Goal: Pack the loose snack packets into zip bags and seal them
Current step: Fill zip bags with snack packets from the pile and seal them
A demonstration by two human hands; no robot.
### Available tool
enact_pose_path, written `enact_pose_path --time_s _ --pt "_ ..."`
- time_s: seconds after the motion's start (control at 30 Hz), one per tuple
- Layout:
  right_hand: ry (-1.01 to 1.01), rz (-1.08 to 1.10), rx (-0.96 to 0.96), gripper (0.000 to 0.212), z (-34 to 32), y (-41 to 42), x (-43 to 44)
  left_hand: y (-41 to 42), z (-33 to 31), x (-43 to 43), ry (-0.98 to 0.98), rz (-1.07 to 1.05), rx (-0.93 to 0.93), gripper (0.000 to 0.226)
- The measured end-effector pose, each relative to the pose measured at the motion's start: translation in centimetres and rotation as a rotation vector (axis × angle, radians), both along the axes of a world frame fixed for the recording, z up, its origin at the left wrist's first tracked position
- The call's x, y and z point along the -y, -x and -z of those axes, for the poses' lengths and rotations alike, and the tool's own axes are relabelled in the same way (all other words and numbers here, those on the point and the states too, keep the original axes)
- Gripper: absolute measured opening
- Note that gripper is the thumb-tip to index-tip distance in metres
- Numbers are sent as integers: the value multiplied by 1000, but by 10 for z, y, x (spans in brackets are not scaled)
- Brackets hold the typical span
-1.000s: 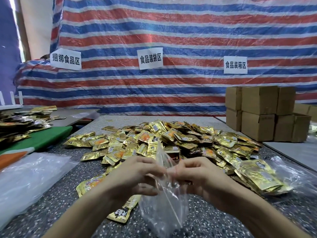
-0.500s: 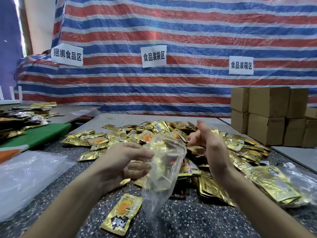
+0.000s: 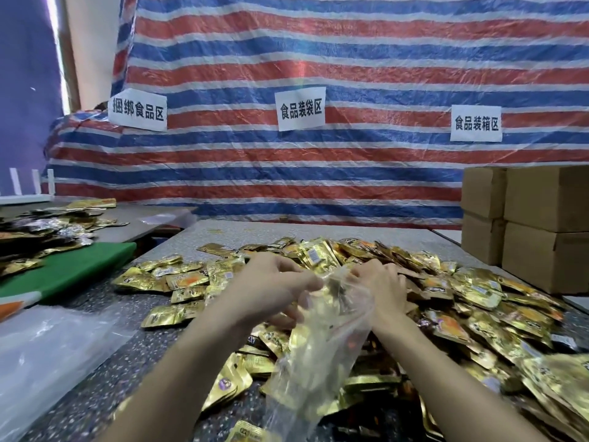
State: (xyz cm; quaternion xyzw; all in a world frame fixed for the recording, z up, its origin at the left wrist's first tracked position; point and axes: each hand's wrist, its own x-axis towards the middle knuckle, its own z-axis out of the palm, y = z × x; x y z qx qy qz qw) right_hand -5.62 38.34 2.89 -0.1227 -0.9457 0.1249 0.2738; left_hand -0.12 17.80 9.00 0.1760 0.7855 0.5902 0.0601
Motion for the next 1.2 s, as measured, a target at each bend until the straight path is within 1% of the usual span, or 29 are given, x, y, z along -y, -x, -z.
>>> enact_pose_path --time_s 0.1,0.2,0.27,0.33,0.37,0.43,0.5,0.57,0.63,0.7,0.77,0.9,0.97,1.03,1.1,1.17,1.2 --pt "63 -68 -237 14 2 -6 -2 6 3 -4 -1 -3 5 14" --pt "94 -69 -359 16 -13 -9 -9 11 0 -10 -5 1 35 14" --pt "199 -90 -461 18 -32 -12 -13 13 -5 -12 20 8 38 15" --pt "297 -105 -591 16 -52 -19 -20 15 -10 -13 55 12 22 15" --pt "382 -126 -640 14 -62 -23 -24 16 -12 -13 71 18 14 15" --pt "670 -230 -678 14 -80 -33 -31 18 -15 -13 91 31 15 15" --pt "932 -369 -654 16 -94 -44 -34 19 -17 -11 98 45 19 15" --pt "1068 -503 -624 20 -104 -53 -34 20 -18 -9 115 58 14 15" --pt "1138 -663 -573 23 -109 -58 -30 21 -18 -7 120 58 9 14" --pt "1159 -788 -491 25 -109 -61 -25 21 -18 -7 109 60 8 15" --pt "1130 -843 -383 24 -104 -62 -20 22 -18 -6 100 78 9 17" --pt "1071 -954 -182 14 -98 -64 -16 21 -19 -4 107 113 5 16" --pt "1044 -1007 -108 10 -97 -66 -17 21 -19 -3 79 104 20 17" --pt "1025 -1059 -67 12 -96 -67 -17 21 -19 -6 23 145 24 21" --pt "965 -1102 -54 11 -94 -68 -15 21 -19 -11 -92 181 47 26" --pt "818 -1106 -21 7 -92 -69 -11 23 -21 -15 -308 241 147 27" --pt "748 -1096 28 9 -91 -69 -9 23 -22 -16 -416 302 215 26"
